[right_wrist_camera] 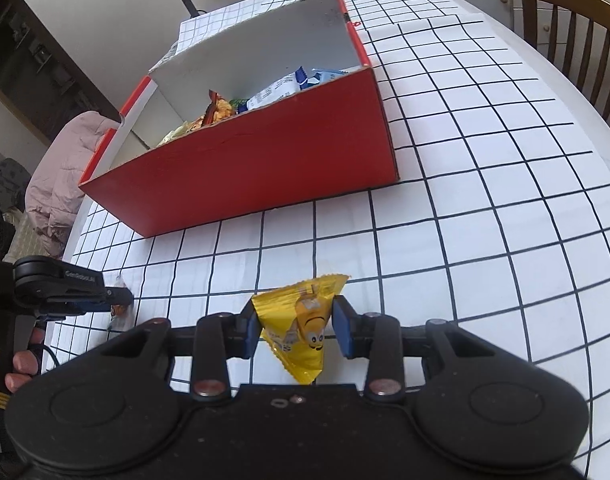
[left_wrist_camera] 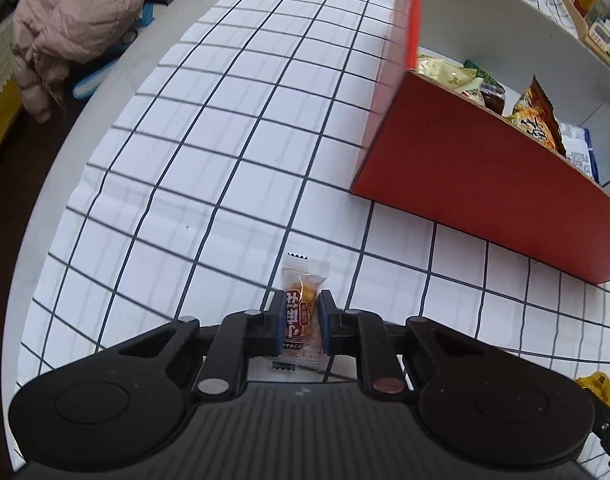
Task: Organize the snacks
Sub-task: 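Lift the M&M's bag and wrapped snack and carry them over the red box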
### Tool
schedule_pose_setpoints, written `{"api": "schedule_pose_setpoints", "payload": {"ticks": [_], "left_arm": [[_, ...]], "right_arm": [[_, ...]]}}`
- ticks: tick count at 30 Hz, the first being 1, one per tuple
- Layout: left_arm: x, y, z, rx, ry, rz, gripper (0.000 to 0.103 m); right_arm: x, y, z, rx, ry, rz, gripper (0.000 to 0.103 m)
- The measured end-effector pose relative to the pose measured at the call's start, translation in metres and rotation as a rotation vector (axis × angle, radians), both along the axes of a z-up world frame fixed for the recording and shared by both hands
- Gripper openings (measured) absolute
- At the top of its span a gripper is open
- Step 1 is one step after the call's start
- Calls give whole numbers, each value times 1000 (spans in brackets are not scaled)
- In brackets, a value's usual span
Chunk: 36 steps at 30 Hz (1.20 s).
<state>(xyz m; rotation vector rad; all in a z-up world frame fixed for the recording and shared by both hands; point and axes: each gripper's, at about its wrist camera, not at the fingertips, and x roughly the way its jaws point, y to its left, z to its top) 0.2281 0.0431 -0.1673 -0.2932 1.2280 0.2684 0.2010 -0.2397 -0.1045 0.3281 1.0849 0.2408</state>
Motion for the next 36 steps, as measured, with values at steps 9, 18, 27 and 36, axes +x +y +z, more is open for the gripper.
{"api": "schedule_pose_setpoints", "payload": {"ticks": [9, 18, 27, 36], "left_arm": [[-27, 15, 18, -70, -33, 6, 16], [-49, 8, 71, -78, -152, -78, 16], [-46, -7, 114, -80, -250, -158, 16], [-19, -25, 149, -49, -312, -229, 16]], "right_arm": [[-15, 4, 20, -8, -34, -12, 36], [-30, 15, 61, -37, -129, 1, 36], [-27, 17, 101, -65, -215, 15, 36], [5, 14, 125, -72, -266, 28, 36]]}}
